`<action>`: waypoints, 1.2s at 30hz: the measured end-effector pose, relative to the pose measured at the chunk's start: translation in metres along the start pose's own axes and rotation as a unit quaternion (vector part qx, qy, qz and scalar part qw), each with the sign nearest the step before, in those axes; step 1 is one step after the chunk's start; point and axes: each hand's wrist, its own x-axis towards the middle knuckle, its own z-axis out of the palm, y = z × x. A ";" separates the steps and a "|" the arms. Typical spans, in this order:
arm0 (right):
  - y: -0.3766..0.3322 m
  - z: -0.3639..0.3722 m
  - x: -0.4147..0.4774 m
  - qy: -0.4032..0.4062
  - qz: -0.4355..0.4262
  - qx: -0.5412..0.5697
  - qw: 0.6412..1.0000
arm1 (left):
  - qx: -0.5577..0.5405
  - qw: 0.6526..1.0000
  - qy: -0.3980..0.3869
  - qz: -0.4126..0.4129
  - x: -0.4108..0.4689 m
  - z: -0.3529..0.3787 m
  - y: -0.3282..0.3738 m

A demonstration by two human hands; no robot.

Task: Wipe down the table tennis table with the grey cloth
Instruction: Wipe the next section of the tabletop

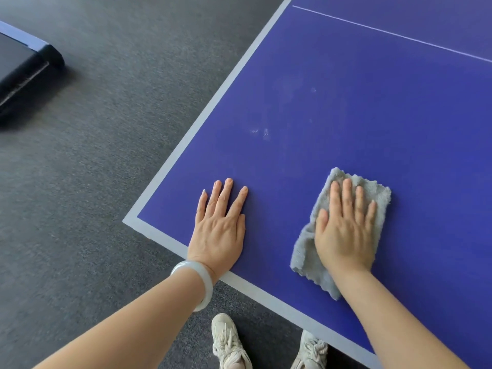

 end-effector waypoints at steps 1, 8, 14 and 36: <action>-0.009 0.000 0.003 -0.004 0.007 0.003 1.000 | -0.002 1.000 0.000 0.000 0.000 -0.001 0.000; 0.014 0.000 -0.021 -0.016 -0.226 -0.026 0.974 | -0.057 0.998 -0.001 0.027 0.002 -0.011 -0.009; 0.002 -0.001 -0.058 -0.011 -0.281 -0.028 0.959 | 0.007 0.998 0.025 -0.054 0.023 -0.032 -0.081; -0.128 0.012 -0.076 -0.032 -0.392 0.010 0.919 | -0.035 0.997 0.048 -0.052 0.027 -0.023 -0.096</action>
